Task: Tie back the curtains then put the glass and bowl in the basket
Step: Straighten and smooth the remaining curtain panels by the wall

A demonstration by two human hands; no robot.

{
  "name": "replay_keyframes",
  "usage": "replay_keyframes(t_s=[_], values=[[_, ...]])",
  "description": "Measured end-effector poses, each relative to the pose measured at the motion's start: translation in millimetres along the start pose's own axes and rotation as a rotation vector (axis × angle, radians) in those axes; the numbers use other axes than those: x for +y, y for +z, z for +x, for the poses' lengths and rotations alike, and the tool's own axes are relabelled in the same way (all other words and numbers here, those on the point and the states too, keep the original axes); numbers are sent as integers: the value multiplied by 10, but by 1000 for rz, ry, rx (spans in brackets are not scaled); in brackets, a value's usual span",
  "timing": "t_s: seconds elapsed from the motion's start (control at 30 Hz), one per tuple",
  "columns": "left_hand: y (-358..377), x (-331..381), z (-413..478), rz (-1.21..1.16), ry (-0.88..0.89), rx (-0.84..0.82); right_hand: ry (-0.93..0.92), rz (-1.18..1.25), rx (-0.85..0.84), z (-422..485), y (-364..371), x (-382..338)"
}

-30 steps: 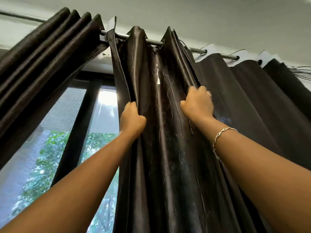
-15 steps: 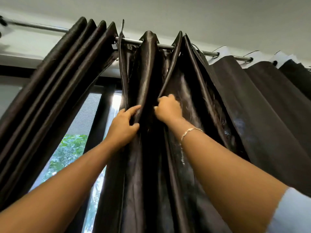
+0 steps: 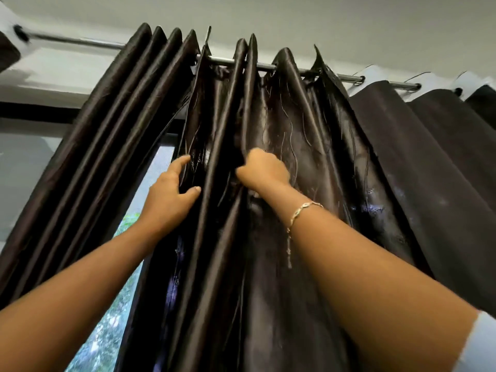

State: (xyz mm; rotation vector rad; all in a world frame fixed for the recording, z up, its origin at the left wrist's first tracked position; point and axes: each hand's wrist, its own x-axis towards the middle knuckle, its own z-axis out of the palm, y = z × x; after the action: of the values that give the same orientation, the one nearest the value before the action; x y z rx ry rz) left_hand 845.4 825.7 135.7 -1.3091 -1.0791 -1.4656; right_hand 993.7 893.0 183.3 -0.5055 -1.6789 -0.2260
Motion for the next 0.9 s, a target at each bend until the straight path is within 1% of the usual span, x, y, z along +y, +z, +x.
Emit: replay_keyframes(t_s=[0.07,0.2,0.3,0.37,0.43,0.5,0.67,0.77,0.9], values=[[31,22,8,67,13,37,62,-68,84,-50,-131,245],[74,136,35,155,-14,117,87,63,180,-6,-300,496],[62,185,78,222,-16,108,75,76,198,26,-372,564],[30,186,137,265,-55,68,58,75,209,39,-401,599],[4,164,194,321,-114,24,39,78,208,42,-416,626],[4,149,227,332,-133,18,26,98,198,30,-415,623],[134,443,154,139,-188,5,-5,176,153,11,-351,551],[280,622,165,208,-186,-34,-9,218,112,8,-330,543],[474,888,168,243,-180,4,19,360,57,23,-327,557]])
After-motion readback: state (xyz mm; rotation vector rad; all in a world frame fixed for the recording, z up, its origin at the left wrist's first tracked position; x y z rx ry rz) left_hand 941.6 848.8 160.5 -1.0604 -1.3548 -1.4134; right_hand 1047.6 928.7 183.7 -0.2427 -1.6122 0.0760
